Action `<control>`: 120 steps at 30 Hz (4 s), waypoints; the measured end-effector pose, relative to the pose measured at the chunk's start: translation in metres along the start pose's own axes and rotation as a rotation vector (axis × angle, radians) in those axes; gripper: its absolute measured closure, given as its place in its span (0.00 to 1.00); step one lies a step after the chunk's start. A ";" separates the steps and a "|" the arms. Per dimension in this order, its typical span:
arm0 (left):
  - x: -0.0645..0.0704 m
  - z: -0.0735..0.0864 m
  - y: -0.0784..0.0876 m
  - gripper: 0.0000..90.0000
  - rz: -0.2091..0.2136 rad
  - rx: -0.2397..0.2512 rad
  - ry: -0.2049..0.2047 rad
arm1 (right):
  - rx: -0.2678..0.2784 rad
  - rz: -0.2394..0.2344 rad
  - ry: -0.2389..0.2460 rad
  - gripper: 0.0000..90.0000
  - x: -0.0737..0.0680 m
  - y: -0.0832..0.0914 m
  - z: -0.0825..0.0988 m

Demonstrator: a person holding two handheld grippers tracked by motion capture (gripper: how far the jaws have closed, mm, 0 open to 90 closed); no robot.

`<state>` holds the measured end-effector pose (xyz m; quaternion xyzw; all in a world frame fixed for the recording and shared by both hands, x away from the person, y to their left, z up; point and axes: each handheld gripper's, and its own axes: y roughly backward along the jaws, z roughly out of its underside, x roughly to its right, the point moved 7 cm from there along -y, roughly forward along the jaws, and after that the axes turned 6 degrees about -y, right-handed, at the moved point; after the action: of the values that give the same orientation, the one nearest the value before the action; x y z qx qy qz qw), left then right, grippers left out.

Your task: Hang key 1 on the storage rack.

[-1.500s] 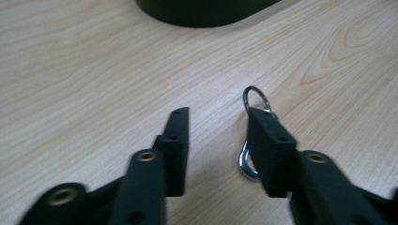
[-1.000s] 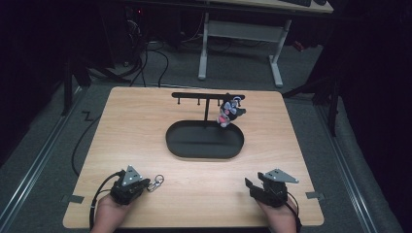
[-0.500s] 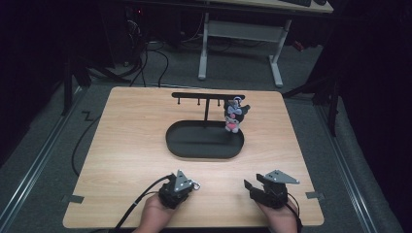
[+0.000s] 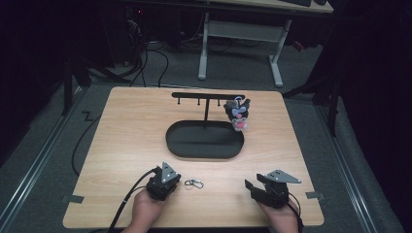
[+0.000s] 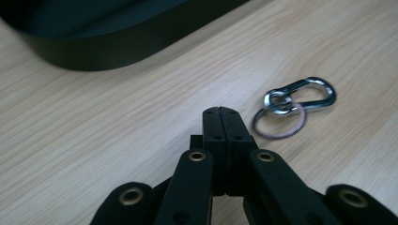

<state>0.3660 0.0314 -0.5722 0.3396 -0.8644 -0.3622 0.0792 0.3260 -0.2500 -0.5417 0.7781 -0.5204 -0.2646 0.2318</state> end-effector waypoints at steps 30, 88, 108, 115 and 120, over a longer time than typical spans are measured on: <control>-0.097 0.046 0.073 0.90 -0.178 0.035 0.072 | -0.049 0.007 0.007 0.59 0.004 -0.007 0.007; -0.111 0.068 0.081 0.59 -0.079 0.094 0.128 | -0.706 0.018 0.415 0.48 -0.055 -0.025 -0.016; -0.113 0.070 0.082 0.58 -0.068 0.094 0.136 | -0.757 -0.012 0.611 0.51 -0.097 -0.059 -0.013; -0.114 0.070 0.083 0.58 -0.064 0.095 0.138 | -0.747 -0.004 0.631 0.67 -0.102 -0.064 -0.016; -0.113 0.069 0.083 0.58 -0.062 0.095 0.132 | -0.739 0.001 0.622 0.72 -0.100 -0.064 -0.020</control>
<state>0.3812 0.1855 -0.5537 0.3926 -0.8627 -0.2998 0.1084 0.3513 -0.1320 -0.5504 0.6855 -0.2981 -0.1863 0.6376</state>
